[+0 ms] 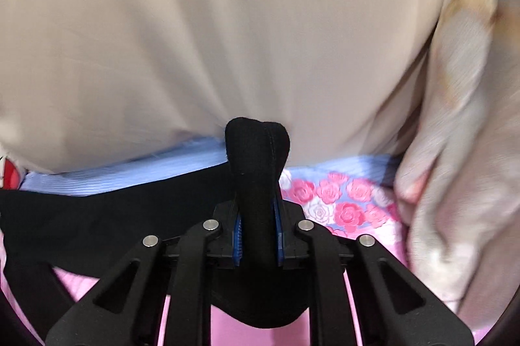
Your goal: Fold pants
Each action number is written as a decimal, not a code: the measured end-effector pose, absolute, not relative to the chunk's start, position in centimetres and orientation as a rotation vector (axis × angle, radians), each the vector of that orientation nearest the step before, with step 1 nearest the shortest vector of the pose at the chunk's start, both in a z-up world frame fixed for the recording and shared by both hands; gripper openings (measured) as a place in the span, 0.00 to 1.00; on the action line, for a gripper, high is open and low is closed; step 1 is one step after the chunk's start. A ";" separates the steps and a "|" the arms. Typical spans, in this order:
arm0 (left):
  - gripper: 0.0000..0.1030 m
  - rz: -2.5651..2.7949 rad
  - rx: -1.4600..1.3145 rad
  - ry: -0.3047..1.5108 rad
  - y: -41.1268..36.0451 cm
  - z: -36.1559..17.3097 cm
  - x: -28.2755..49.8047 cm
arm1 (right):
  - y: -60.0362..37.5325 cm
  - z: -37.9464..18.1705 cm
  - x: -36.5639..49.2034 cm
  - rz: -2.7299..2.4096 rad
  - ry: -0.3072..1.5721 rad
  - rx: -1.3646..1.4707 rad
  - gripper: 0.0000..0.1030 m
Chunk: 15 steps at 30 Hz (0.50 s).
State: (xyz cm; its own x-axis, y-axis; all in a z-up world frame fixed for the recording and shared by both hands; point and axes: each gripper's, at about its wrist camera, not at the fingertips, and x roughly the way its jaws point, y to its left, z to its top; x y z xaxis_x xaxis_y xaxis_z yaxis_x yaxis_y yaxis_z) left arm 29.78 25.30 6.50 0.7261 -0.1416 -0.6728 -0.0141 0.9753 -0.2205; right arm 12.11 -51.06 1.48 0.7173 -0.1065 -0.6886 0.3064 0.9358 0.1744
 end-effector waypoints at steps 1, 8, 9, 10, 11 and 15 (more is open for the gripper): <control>0.20 -0.088 -0.212 0.725 25.2 7.5 27.5 | -50.6 2.4 10.8 -0.234 0.717 0.266 0.13; 0.20 -0.151 -0.174 0.658 27.0 8.3 11.9 | -48.1 5.8 4.8 -0.244 0.614 0.196 0.13; 0.21 -0.151 -0.169 0.671 27.3 7.5 10.4 | -47.8 5.4 4.0 -0.253 0.617 0.194 0.13; 0.21 -0.139 -0.171 0.691 27.8 6.4 8.8 | -48.1 4.4 2.3 -0.264 0.632 0.209 0.13; 0.21 -0.120 -0.169 0.738 28.2 4.4 7.1 | -48.4 3.6 1.3 -0.268 0.648 0.232 0.13; 0.22 -0.013 -0.196 0.913 29.9 -3.3 6.1 | -48.6 -0.2 -2.4 -0.291 0.717 0.287 0.14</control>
State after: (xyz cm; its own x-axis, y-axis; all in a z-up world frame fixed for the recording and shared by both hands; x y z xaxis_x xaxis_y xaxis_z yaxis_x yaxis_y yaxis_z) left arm 6.13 29.88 -3.30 0.6128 -0.0940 -0.7846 -0.0720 0.9821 -0.1739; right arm -2.45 -48.56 -0.20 0.7176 -0.1616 -0.6775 0.3560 0.9211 0.1574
